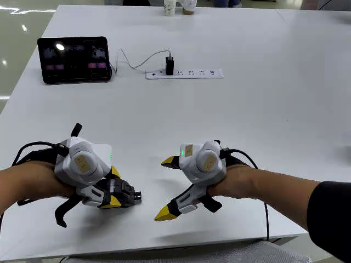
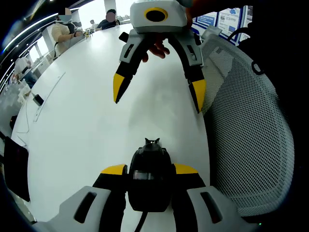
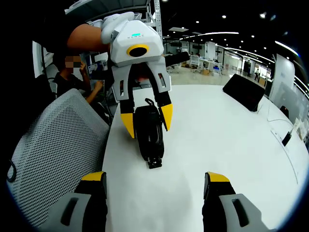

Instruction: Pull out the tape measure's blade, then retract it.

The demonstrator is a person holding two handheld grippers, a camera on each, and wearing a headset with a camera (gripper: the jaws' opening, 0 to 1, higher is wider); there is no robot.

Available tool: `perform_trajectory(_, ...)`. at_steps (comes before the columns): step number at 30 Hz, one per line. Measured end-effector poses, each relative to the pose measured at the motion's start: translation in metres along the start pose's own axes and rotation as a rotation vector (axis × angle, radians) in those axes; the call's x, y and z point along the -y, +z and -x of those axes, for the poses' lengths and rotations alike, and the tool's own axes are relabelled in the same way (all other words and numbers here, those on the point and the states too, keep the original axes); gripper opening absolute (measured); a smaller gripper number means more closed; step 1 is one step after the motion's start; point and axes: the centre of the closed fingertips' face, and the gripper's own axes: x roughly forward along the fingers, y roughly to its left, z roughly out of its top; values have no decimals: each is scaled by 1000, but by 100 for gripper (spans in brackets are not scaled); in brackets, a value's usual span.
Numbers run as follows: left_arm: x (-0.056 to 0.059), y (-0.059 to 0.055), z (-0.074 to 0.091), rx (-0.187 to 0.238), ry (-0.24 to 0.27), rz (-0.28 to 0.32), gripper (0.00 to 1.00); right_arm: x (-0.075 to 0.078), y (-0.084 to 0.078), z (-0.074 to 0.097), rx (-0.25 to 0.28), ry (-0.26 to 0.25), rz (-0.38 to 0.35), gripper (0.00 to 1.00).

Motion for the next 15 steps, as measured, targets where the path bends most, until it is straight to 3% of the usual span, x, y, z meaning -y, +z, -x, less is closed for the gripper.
perform_trajectory(8,-1,-2,-2,-13,-7,-2,30,0,-2,-14,-17,14,-2,73)
perform_trajectory(15,0,-3,-4,-38,16,-48,30,-6,-1,-28,-31,26,14,61)
